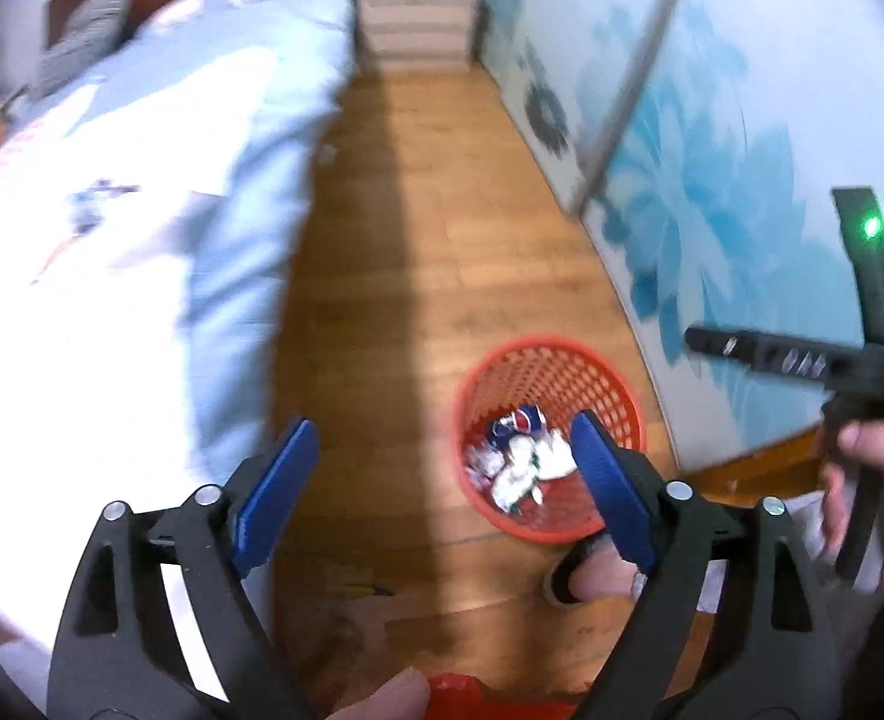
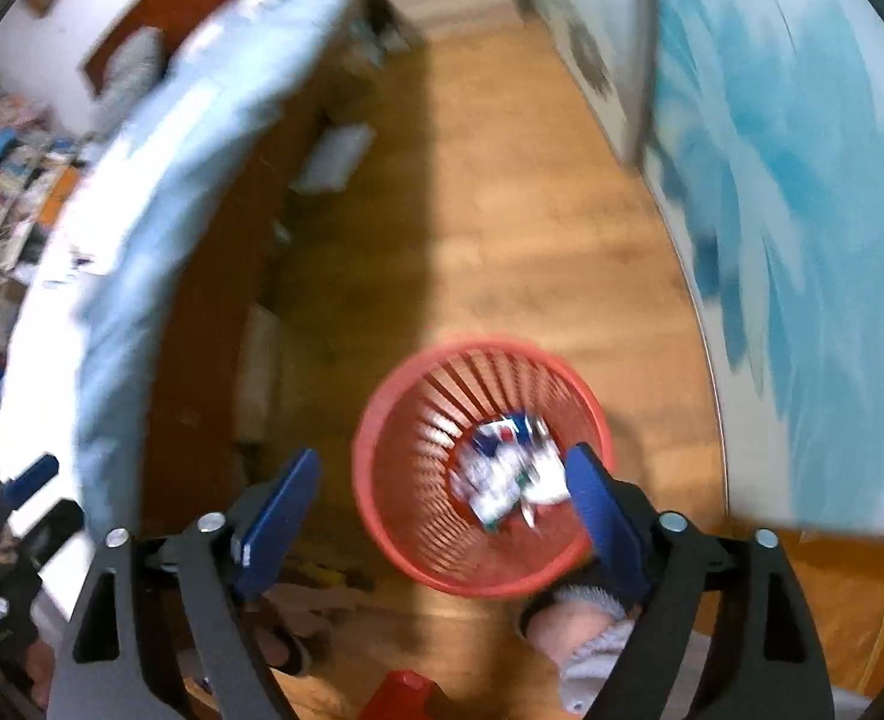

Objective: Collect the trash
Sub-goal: 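Move both tools back over the remaining trash on the bed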

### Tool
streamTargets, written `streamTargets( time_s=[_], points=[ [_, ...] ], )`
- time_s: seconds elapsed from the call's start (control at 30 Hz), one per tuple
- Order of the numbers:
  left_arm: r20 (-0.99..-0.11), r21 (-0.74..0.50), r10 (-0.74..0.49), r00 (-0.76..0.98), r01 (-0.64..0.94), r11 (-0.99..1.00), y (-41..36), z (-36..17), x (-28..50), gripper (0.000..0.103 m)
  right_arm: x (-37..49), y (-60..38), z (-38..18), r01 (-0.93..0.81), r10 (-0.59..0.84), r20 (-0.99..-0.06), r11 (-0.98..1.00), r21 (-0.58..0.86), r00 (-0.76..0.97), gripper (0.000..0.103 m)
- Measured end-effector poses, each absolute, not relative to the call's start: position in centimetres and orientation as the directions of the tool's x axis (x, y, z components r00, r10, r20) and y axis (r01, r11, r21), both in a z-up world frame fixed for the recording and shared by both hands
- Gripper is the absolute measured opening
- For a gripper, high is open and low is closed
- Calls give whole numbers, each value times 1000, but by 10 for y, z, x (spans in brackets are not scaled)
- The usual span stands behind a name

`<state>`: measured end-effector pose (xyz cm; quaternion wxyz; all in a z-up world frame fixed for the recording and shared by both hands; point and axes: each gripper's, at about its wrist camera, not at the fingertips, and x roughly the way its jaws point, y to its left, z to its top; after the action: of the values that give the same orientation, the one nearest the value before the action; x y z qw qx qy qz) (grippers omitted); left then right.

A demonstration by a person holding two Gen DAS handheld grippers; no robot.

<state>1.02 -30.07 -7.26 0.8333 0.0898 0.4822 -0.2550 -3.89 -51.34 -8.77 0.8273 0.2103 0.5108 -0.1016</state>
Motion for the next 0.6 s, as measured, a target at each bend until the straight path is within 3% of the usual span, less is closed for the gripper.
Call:
streamTargets(
  time_s=[0.13, 0.3, 0.47, 0.6],
  points=[
    [-811, -110, -314, 493, 399, 910, -219, -40, 4, 89, -5, -463, -4, 229, 79, -824, 942, 246, 561, 92],
    [-793, -106, -233, 563, 248, 963, -134, -38, 18, 89, 60, -380, 64, 22, 179, -758, 969, 246, 627, 96],
    [-788, -193, -233, 569, 131, 972, -86, -50, 36, 89, 151, -298, 76, -139, 273, -751, 961, 238, 601, 96],
    [-763, -252, -264, 590, 105, 962, -78, -53, 41, 89, 247, -243, 49, -212, 349, -781, 937, 279, 518, 93]
  ],
)
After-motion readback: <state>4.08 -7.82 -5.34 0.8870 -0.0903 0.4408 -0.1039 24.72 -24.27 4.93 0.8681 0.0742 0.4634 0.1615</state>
